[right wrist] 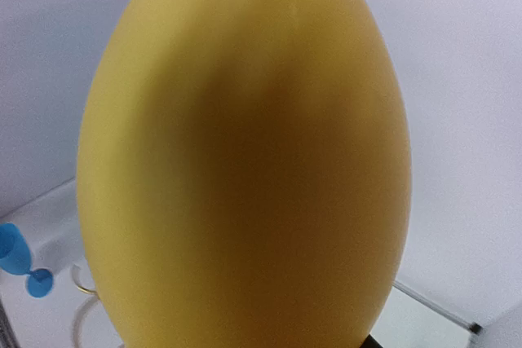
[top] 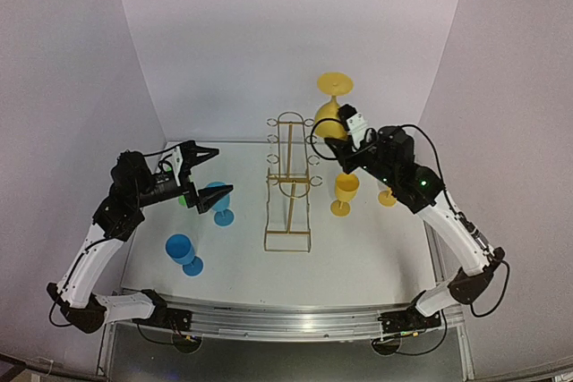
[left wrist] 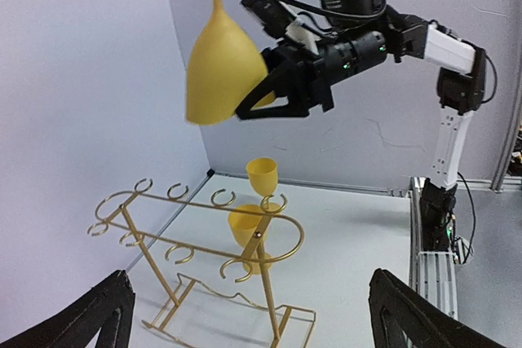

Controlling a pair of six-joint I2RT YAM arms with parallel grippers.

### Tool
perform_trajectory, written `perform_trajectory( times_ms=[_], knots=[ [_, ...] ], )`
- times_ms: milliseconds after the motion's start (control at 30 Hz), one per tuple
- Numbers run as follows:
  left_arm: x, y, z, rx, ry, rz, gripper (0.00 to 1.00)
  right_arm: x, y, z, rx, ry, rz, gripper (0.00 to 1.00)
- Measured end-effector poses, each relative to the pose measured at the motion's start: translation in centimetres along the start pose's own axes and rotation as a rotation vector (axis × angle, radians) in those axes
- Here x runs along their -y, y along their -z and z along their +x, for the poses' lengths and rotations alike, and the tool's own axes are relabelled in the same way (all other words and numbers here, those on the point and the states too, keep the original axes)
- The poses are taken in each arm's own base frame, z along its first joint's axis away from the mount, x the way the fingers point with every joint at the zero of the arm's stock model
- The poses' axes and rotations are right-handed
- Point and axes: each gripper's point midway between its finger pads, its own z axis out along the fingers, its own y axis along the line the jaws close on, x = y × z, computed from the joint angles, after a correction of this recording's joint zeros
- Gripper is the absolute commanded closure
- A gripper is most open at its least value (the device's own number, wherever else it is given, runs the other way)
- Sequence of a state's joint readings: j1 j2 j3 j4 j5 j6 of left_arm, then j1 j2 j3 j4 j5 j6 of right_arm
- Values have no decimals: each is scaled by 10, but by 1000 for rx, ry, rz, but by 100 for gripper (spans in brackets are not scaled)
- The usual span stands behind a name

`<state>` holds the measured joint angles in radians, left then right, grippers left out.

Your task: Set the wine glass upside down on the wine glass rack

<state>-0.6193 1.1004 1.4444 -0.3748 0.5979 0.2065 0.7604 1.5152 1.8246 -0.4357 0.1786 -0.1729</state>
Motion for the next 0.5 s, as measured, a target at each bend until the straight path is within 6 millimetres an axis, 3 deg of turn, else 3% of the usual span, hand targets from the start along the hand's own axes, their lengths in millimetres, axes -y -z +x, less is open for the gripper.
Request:
perform_trajectory(
  times_ms=[133,233,400,500],
  knots=[
    [-22,-3,20,-17,86,-114,0,75,14,37,-70,-32,168,82],
    [-44,0,35,-20,148,-207,0,109,14,73,-139,-64,200,82],
    [-68,4,67,-54,174,-293,0,110,-6,129,-256,-52,82,82],
    [-71,2,90,-96,177,-313,0,100,-20,147,-282,-29,-15,82]
  ],
)
